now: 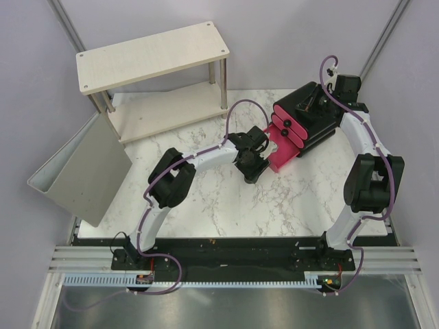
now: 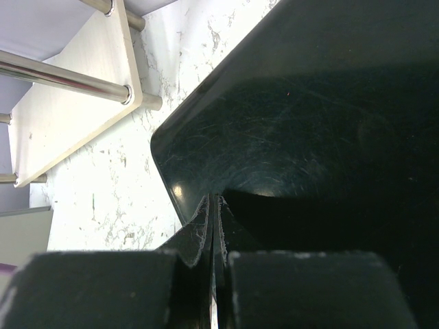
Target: Organize the makeup
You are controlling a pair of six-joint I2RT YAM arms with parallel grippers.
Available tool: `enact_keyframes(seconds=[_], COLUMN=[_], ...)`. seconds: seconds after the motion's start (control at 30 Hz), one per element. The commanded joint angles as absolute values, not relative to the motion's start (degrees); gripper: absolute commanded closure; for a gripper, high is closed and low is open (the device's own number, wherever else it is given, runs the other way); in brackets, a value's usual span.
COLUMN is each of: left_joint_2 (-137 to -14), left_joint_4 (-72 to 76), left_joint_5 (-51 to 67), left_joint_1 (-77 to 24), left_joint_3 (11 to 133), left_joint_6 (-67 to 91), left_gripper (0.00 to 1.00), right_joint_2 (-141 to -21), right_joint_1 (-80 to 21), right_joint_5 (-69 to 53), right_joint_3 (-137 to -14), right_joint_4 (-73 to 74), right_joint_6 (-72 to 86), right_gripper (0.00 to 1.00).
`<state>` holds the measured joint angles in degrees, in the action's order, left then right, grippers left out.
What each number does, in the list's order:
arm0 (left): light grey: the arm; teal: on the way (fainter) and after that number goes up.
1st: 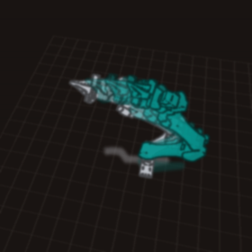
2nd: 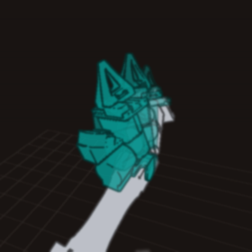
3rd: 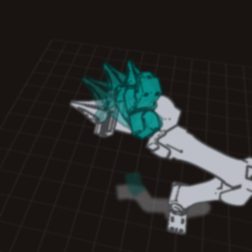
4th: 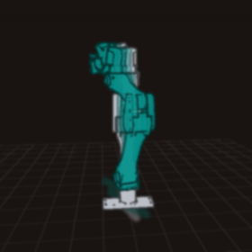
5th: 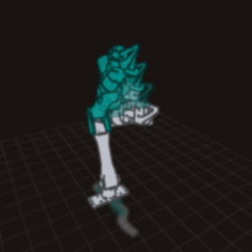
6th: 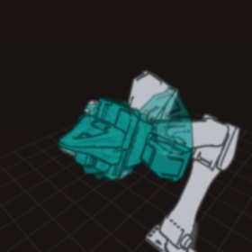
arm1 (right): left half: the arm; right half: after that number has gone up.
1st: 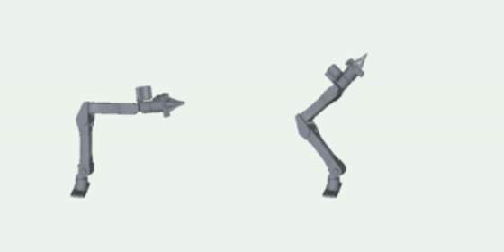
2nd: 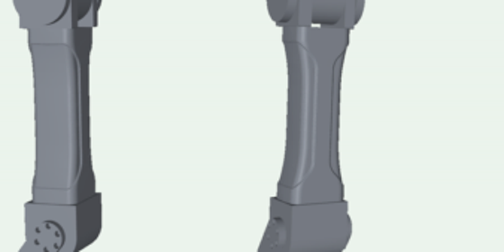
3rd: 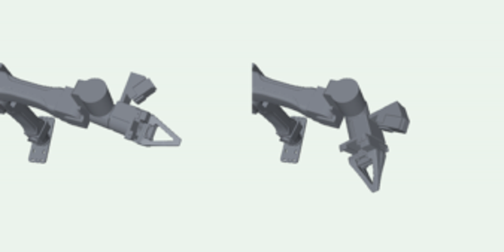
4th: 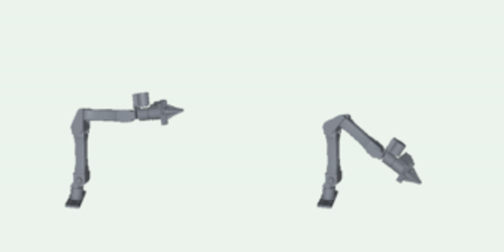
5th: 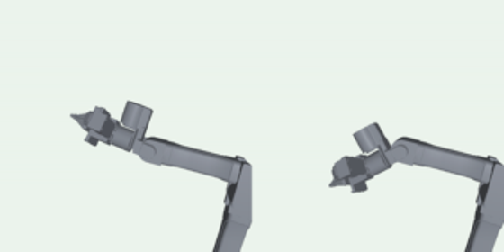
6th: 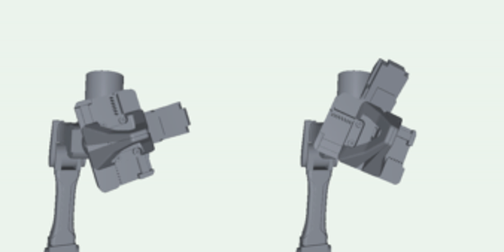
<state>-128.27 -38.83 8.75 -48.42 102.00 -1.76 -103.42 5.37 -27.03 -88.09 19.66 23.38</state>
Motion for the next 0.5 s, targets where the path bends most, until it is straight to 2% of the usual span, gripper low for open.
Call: enact_keyframes(seconds=[0.0,0.07,0.13,0.17,0.2,0.27,0.47], left_joint_2=[-129.99,-130.17,-130.34,-130.34,-130.34,-130.08,-126.75], left_joint_4=[-39.02,-39.20,-39.37,-39.81,-39.99,-40.25,-40.25], left_joint_5=[7.38,7.47,8.00,8.26,8.44,8.35,7.82], left_joint_1=[-48.78,-48.78,-48.78,-48.78,-48.78,-48.78,-48.78], left_joint_3=[105.29,105.29,105.29,105.12,105.03,104.24,103.80], left_joint_6=[-4.04,-4.31,-4.48,-4.48,-4.40,-4.22,-3.96], left_gripper=[0.42,0.45,0.57,0.65,0.83,0.98,0.98], right_joint_2=[-106.26,-106.35,-106.44,-106.44,-106.52,-106.52,-106.70], right_joint_1=[5.36,5.45,5.36,5.36,5.45,5.45,5.45], right_joint_5=[-23.91,-23.91,-23.91,-23.99,-23.91,-24.08,-24.08], right_joint_3=[-84.90,-84.90,-85.08,-85.17,-85.17,-85.25,-85.25], right_joint_4=[29.45,29.44,29.53,29.44,29.53,29.44,29.53], right_joint_6=[21.62,21.62,21.53,21.62,21.62,21.62,21.71], right_gripper=[1.00,1.00,1.00,1.00,1.00,1.00,1.00])
